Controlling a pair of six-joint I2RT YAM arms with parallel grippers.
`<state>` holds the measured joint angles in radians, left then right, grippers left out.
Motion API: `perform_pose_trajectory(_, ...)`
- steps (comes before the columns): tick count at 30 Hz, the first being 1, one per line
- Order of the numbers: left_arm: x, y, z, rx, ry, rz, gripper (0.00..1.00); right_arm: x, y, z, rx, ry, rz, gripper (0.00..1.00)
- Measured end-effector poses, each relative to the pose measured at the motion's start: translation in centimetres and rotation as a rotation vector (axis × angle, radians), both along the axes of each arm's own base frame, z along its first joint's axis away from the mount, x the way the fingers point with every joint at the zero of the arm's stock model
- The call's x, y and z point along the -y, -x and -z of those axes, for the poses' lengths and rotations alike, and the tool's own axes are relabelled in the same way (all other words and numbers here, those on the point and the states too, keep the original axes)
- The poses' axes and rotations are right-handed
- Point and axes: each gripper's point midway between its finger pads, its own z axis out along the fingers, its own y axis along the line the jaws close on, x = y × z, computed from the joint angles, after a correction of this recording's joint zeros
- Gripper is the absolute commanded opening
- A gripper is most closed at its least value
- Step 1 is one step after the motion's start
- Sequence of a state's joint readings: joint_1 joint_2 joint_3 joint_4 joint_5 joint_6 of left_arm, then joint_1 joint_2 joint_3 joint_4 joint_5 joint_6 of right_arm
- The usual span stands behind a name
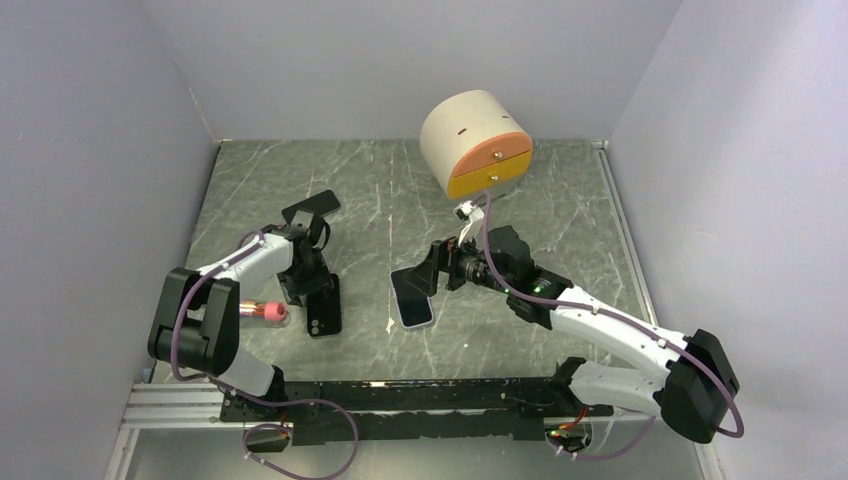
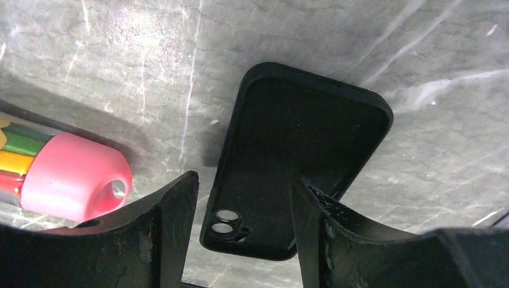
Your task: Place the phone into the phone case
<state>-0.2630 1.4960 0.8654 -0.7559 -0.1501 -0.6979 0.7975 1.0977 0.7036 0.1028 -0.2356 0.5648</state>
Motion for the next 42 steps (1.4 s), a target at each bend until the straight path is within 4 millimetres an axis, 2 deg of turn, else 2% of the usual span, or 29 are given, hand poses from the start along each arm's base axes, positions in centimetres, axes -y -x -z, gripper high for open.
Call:
perform_pose_trajectory(2,-0.2,0.1,0.5,-0.012,-0.008,-0.004,0.58,0.2,0.2,0.2,-0.002,0.002,0.0,0.99)
perform_pose_trajectory(3,-0.1,0.1,0.5,-0.013,-0.009,-0.005,0.54,0.2,0.2,0.3,-0.002,0.002,0.0,0.99)
perform_pose_trajectory(6,0.0,0.1,0.9,-0.02,-0.005,-0.003,0.31,0.5,0.4,0.5,-0.003,0.003,0.001,0.99)
perform_pose_trajectory(12,0.8,-0.3,1.0,-0.002,0.045,0.078,0.04,0.8,0.3,0.4,0.004,0.003,0.018,0.99)
perform_pose_trajectory(17,3.0,-0.5,0.4,0.043,0.122,0.222,0.02,1.0,0.2,0.8,-0.004,0.013,0.037,0.99)
perform_pose_trajectory(24,7.5,-0.6,-1.7,0.131,0.107,0.608,0.03,1.3,0.0,1.8,-0.038,0.037,0.059,0.99)
perform_pose_trajectory(30,8.0,-3.0,-3.8,0.215,0.066,0.787,0.03,1.7,-0.1,2.0,-0.038,0.037,0.082,0.96)
perform_pose_trajectory(36,9.3,-2.2,-6.7,0.368,0.118,1.008,0.03,1.6,0.1,3.6,-0.078,0.049,0.058,0.7)
perform_pose_trajectory(39,10.5,-1.0,-8.0,0.454,0.154,1.119,0.03,0.7,0.2,4.1,-0.103,0.031,0.02,0.63)
perform_pose_trajectory(42,11.4,-0.1,-8.1,0.473,0.169,1.209,0.02,-0.3,0.3,4.9,-0.143,0.029,-0.019,0.55)
